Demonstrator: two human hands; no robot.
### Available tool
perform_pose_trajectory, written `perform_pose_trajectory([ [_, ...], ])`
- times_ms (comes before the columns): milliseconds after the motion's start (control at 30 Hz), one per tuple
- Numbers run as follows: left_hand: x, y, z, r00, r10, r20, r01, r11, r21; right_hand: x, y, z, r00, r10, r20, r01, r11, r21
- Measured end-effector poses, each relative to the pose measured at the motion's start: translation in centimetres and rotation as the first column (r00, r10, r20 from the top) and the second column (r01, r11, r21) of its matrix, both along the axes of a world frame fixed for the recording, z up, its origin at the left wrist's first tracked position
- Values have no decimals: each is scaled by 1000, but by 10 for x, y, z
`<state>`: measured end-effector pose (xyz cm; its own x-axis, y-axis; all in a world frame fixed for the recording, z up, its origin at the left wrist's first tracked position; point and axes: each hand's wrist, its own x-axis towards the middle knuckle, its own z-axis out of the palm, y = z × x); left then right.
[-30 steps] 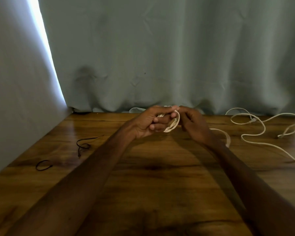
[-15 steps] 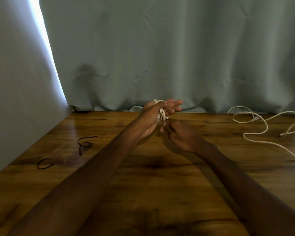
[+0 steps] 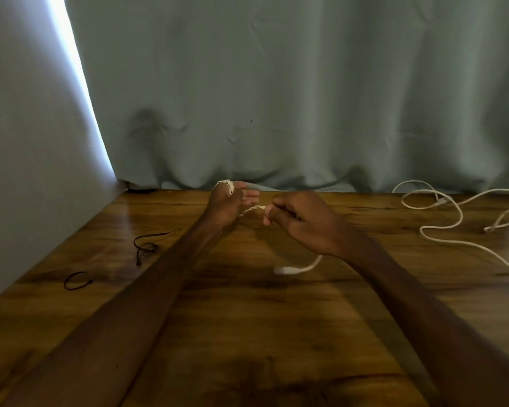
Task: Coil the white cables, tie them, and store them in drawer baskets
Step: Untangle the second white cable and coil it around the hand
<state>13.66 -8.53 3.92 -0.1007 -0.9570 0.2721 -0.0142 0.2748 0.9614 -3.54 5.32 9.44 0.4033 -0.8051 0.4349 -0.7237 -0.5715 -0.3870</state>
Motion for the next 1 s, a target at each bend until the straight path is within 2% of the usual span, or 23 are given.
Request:
perform_pose_trajectory([
  [133,-10,17,0,975,-180,133,178,984,26,-14,-4,2,996,-40,74,46,996,-78],
  [267,-23,40,10,872,-410,268,395,912,112,-37,-14,5,976,-122,181,161,961,-225],
  [500,-39,54,24,722,-682,120,664,731,157,-56,-24,4,943,-195,268,281,900,-333],
  [633,-39,63,39,587,-810,-20,792,568,223,-61,-27,1,924,-255,284,344,880,-328],
  [700,-41,68,45,589,-806,-52,799,572,188,-65,-33,-5,919,-259,297,338,906,-255],
  [867,-50,72,47,685,-708,-169,724,687,59,-61,-44,-31,938,-178,298,182,983,16],
  [1000,-52,66,47,713,-610,-347,657,754,25,-37,-42,-52,964,-216,156,192,969,153],
])
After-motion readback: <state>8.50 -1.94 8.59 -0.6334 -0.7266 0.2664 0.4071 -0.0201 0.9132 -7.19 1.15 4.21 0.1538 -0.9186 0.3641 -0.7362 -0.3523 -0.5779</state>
